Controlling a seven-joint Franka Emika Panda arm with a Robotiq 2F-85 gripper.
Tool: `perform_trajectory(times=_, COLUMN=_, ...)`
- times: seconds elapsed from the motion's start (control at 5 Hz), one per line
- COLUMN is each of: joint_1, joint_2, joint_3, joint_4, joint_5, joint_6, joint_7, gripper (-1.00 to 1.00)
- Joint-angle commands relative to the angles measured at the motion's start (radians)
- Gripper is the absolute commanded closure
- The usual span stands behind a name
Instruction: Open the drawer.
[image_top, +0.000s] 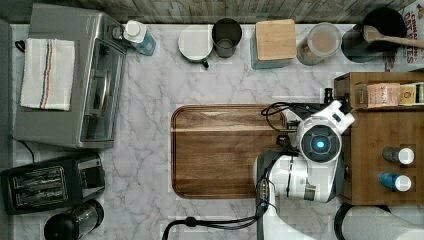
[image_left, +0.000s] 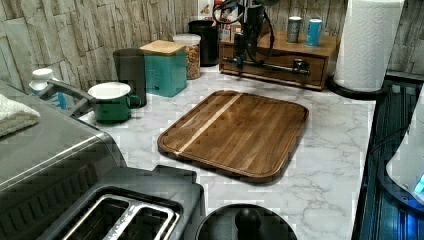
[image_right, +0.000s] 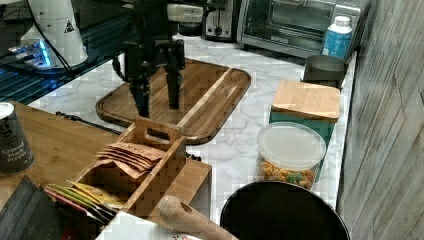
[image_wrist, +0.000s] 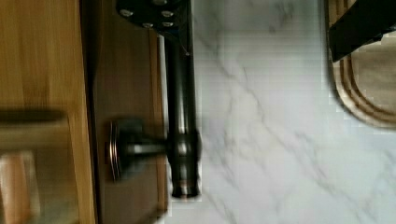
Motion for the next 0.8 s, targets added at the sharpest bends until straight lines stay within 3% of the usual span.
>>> perform_trajectory(times=0.2, joint_1=-0.015, joint_2=-0.046, joint_3=-0.037, joint_4=0.063, joint_5=-0.035, joint_6=-0.069, joint_7=0.012, gripper=-1.00)
perform_trajectory(times=0.8, joint_1=-0.022, joint_2=0.017, joint_3=-0.037, joint_4=0.069, joint_5=0.000, joint_6=-0.015, joint_7=0.031, gripper=-1.00)
